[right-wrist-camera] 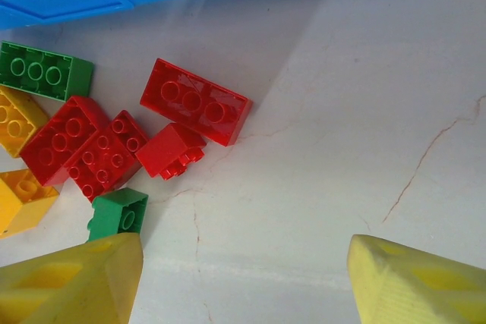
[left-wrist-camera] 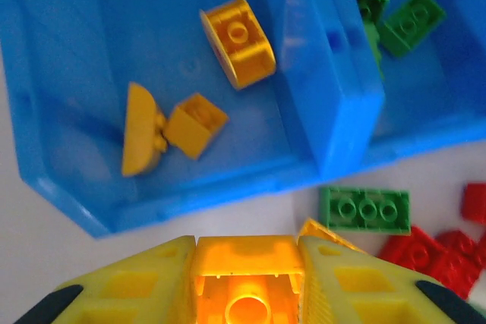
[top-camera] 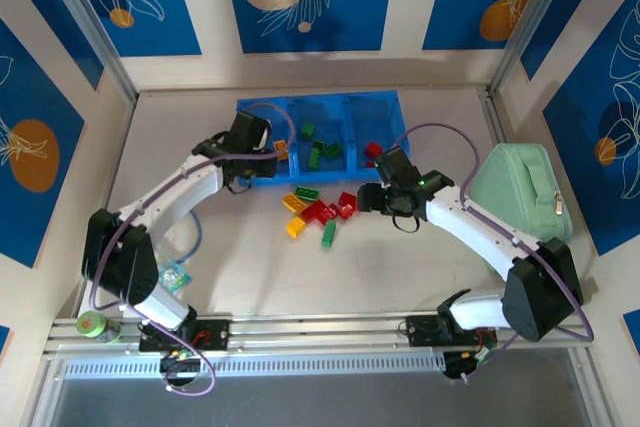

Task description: Sort the legos into containers by color

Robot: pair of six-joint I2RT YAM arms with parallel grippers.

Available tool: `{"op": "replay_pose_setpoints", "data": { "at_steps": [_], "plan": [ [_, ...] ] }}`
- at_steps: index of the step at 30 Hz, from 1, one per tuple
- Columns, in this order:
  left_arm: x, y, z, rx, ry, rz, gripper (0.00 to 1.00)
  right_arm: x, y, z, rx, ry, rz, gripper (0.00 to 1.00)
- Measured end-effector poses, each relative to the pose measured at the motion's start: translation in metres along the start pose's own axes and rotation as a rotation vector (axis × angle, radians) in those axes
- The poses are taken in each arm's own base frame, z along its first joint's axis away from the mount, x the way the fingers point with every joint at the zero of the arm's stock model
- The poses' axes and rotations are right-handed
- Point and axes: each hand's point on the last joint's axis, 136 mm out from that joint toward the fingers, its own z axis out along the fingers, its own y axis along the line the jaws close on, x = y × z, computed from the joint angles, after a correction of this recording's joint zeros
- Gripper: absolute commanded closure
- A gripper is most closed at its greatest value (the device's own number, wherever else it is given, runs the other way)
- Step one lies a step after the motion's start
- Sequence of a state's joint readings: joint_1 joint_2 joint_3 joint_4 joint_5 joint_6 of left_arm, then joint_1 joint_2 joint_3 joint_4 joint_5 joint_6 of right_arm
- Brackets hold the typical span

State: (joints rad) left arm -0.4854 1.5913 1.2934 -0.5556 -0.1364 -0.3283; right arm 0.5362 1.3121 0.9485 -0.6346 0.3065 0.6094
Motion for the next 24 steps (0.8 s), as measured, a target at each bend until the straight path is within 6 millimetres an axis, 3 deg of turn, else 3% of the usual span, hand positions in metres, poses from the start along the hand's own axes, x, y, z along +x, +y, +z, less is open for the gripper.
{"op": "replay_pose_setpoints", "data": {
  "at_steps": [3, 4, 6, 7, 10, 14, 19, 24],
  "plan": [
    [-0.017, 0.010, 0.018, -0.021, -0.004, -0.021, 0.63, 0.004, -0.002, -0.001, 0.001, 0.001, 0.001, 0.28],
    [-0.020, 0.012, 0.023, -0.025, 0.001, -0.023, 0.59, 0.005, -0.003, -0.001, 0.001, 0.002, 0.001, 0.28],
    [-0.024, 0.017, 0.038, -0.035, 0.016, -0.020, 0.35, 0.006, -0.005, -0.001, 0.003, 0.003, 0.003, 0.28],
    [-0.025, 0.018, 0.043, -0.039, 0.024, -0.026, 0.32, 0.007, -0.005, -0.001, 0.003, 0.003, 0.003, 0.28],
    [-0.030, 0.015, 0.052, -0.026, 0.032, -0.030, 0.30, 0.007, -0.005, -0.001, 0.002, 0.001, 0.003, 0.28],
    [-0.031, 0.011, 0.049, -0.002, 0.022, -0.030, 0.30, 0.006, -0.006, -0.002, 0.001, -0.001, 0.008, 0.28],
    [-0.011, 0.002, 0.037, 0.024, 0.028, -0.007, 0.30, 0.006, -0.006, -0.002, 0.001, -0.002, 0.010, 0.28],
    [0.028, -0.033, 0.023, 0.076, 0.067, 0.080, 0.29, 0.006, -0.005, -0.002, -0.002, -0.001, 0.011, 0.28]
  ]
}}
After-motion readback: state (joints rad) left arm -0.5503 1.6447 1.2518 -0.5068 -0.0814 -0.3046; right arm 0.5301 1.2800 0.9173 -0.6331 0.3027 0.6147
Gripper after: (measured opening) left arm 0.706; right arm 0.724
